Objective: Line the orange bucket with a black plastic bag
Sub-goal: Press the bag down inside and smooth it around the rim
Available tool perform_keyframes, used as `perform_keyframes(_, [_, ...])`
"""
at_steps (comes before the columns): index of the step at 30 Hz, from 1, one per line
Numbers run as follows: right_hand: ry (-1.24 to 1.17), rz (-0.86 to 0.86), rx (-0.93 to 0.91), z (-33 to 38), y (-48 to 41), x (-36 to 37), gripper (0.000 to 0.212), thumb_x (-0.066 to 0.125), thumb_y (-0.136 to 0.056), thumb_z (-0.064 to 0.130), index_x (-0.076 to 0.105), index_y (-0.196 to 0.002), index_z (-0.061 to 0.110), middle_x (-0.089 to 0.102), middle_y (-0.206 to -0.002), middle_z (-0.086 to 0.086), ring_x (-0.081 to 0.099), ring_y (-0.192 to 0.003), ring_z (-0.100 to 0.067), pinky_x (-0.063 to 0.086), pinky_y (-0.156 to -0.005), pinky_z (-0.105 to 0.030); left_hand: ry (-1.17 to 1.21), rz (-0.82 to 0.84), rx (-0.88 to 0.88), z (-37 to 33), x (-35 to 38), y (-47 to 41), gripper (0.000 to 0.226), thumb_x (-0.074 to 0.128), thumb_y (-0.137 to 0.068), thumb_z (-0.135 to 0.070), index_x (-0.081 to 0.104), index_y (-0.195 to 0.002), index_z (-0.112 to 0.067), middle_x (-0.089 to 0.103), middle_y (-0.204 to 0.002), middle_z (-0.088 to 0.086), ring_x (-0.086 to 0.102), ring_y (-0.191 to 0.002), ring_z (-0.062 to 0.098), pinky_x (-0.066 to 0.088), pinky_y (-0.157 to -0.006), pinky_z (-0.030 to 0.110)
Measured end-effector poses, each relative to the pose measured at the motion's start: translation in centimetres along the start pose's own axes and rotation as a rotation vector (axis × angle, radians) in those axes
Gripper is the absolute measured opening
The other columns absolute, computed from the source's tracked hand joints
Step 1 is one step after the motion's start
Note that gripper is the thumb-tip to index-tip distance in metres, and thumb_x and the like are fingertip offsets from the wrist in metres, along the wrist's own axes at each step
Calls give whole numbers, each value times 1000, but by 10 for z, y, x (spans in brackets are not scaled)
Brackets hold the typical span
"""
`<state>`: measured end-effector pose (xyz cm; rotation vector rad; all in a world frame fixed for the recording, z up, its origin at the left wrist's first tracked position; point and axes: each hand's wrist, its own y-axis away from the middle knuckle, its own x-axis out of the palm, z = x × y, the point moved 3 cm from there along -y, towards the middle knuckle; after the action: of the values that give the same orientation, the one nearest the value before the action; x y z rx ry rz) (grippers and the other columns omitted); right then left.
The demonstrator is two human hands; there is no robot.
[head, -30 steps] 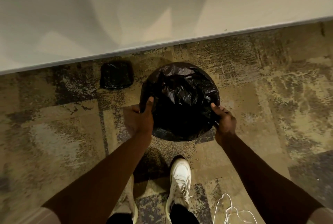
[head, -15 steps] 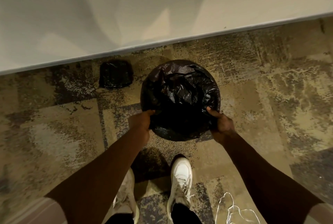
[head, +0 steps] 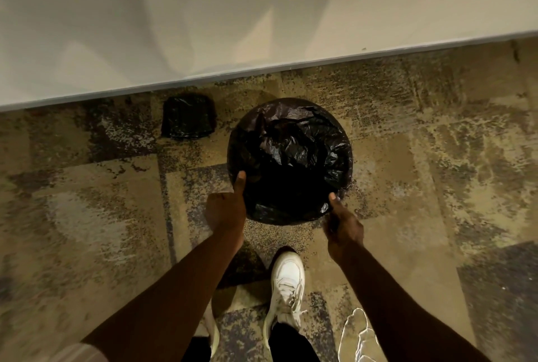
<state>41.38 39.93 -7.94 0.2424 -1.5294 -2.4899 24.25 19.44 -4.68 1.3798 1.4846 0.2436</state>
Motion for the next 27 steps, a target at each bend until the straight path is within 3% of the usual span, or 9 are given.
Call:
perform_keyframes(3, [-48,3,55,-18,11,10,72,99,-64,28,69,-123,-1,74,-96,-9,65,-70,-15,52,-59,-28,-3,38,-2,0,9,17,68,71,-81,-70,63,-74,-3,62,-67,9,58,-60,23,46,-60,34])
perform_keyframes(6, [-77,19,86,-22,15,25,67,95,-69,25,69,-127,3,79,-117,-10,74,-106,-26,56,-70,-33,92,110,-86,6,21,18,52,83,-80,-52,69,-83,-2,73,-88,15,71,-82,32,61,-77,44])
perform_keyframes(9, [-89,9,127,-21,13,33,55,92,-75,25,71,-122,6,79,-118,-12,73,-106,-28,55,-71,-34,190,151,-195,13,27,10,46,87,-79,-39,74,-91,4,77,-102,23,71,-80,34,62,-76,44])
perform_keyframes(11, [-104,46,165,-19,13,35,40,87,-81,25,72,-114,10,77,-121,-11,70,-106,-26,54,-83,-37,289,197,-272,16,28,6,28,86,-81,-26,71,-86,-3,76,-100,20,67,-73,29,57,-73,41])
perform_keyframes(14, [-118,105,220,-19,12,35,26,82,-85,22,70,-108,14,74,-120,-10,64,-114,-27,48,-102,-46,427,316,-405,19,28,7,14,77,-88,-9,64,-87,-10,67,-94,10,63,-81,24,54,-80,43])
perform_keyframes(19, [-247,196,232,-19,8,40,46,75,-78,6,68,-124,7,71,-132,-19,65,-123,-35,54,-94,-40,558,421,-452,21,34,3,18,73,-85,0,68,-97,-11,70,-107,11,65,-91,26,50,-67,36])
perform_keyframes(22, [-301,256,222,-22,6,46,33,59,-88,-6,69,-118,5,75,-124,-16,69,-112,-34,53,-101,-40,592,443,-439,22,38,1,20,67,-85,7,69,-96,-9,72,-107,12,67,-91,24,49,-70,33])
perform_keyframes(24, [-300,245,209,-25,1,46,35,58,-88,-7,69,-118,4,71,-130,-14,69,-108,-32,53,-101,-38,612,448,-417,24,39,-2,23,67,-83,9,71,-98,-7,73,-112,14,68,-98,28,50,-75,34])
perform_keyframes(27, [-262,245,185,-25,0,47,45,64,-85,-2,68,-129,6,72,-133,-15,73,-107,-30,64,-83,-36,620,420,-367,27,36,-7,30,77,-80,5,74,-108,-5,77,-118,11,69,-113,30,53,-81,37])
